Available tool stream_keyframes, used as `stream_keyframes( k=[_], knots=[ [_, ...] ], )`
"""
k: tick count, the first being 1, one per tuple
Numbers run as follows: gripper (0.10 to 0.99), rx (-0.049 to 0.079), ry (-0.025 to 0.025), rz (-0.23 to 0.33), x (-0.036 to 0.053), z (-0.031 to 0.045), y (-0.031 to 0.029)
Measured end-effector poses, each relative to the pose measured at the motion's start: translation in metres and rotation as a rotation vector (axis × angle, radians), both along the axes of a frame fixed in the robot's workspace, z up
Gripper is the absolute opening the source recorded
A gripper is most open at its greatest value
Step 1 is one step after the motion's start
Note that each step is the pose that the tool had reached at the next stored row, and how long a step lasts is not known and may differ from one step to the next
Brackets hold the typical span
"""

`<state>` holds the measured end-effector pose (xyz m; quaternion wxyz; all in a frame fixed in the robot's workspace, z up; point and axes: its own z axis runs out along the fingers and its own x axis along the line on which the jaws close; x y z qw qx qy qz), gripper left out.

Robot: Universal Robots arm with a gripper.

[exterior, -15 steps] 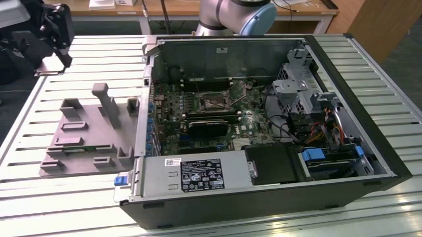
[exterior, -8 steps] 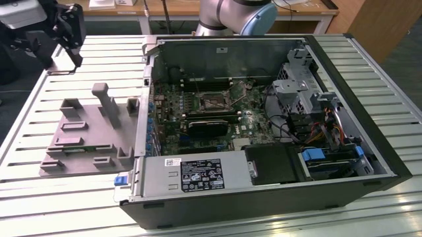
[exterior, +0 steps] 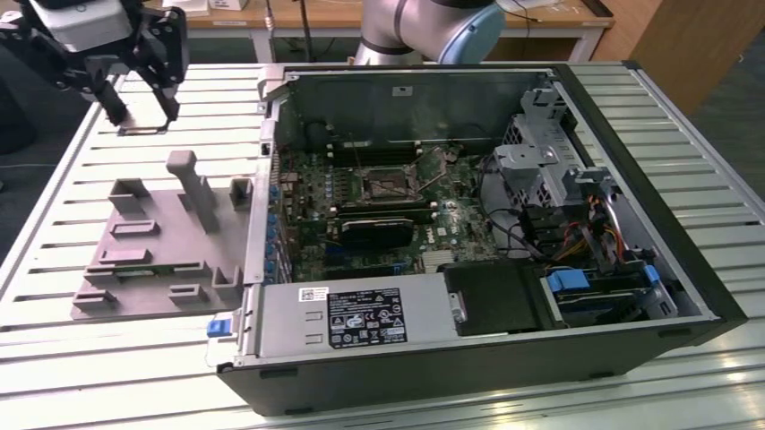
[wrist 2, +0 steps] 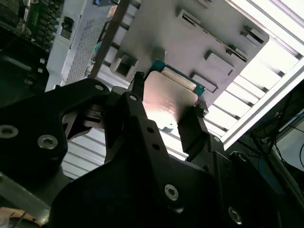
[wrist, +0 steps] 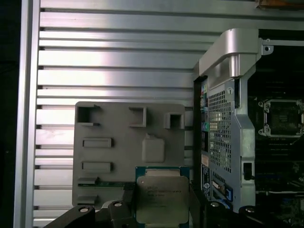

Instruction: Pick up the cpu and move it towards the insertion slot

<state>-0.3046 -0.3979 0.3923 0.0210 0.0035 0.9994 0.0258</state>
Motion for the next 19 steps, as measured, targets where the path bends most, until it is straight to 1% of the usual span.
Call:
stream_keyframes(
  k=[10, 19],
  knots=[
    [0.533, 0.0, 0.0001, 0.0, 0.0416, 0.0, 0.0],
    [0.533, 0.0, 0.0001, 0.0, 0.0818, 0.0, 0.0]
  ],
)
